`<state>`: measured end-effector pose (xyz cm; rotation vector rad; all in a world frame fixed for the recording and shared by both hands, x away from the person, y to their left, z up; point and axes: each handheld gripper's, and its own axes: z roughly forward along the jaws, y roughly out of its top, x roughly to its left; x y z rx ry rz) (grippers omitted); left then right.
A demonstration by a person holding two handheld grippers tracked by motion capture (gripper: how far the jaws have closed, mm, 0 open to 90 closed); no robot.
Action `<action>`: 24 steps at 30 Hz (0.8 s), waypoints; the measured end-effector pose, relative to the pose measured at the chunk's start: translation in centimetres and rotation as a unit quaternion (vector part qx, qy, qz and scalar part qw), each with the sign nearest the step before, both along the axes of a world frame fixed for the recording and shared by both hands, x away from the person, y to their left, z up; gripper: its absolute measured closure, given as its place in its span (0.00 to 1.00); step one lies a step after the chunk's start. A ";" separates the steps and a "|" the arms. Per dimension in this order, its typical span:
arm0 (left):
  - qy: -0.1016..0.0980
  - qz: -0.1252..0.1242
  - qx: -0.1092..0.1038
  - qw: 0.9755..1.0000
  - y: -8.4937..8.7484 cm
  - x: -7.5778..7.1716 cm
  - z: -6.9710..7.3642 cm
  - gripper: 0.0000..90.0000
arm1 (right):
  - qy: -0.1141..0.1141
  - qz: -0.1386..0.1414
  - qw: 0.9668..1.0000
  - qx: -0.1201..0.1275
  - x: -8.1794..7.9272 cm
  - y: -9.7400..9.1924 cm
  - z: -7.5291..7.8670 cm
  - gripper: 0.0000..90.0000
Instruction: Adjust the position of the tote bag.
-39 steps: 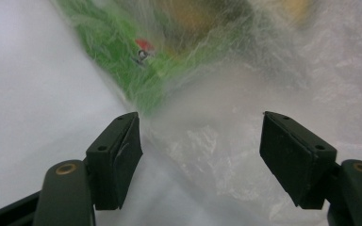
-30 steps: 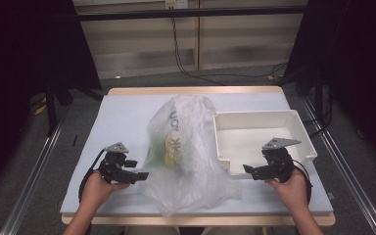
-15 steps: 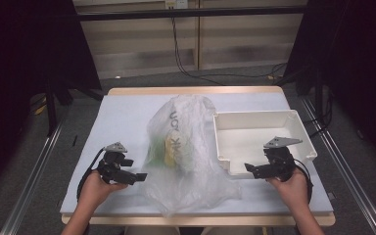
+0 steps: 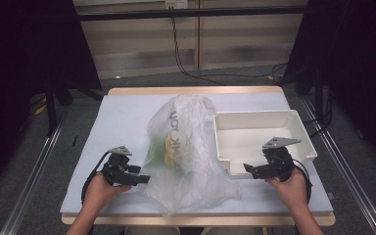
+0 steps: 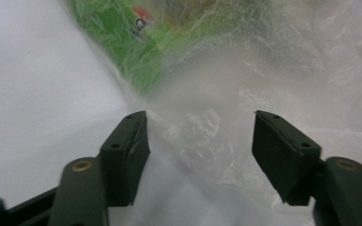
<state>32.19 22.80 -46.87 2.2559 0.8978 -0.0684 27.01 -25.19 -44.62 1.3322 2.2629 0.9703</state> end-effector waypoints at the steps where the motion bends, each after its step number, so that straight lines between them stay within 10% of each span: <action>1: -0.004 0.003 0.000 1.000 -0.2 -0.1 -0.1 0.44 | 0.000 0.000 1.000 0.000 0.0 0.0 0.0 0.10; 15: 0.006 -0.009 0.014 1.000 -0.4 0.5 -0.3 1.00 | -0.003 0.001 1.000 -0.004 0.0 0.2 -0.1 0.10; 24: -0.002 0.000 0.018 1.000 0.0 1.2 0.4 1.00 | -0.001 0.001 1.000 -0.002 0.0 0.1 -0.1 0.10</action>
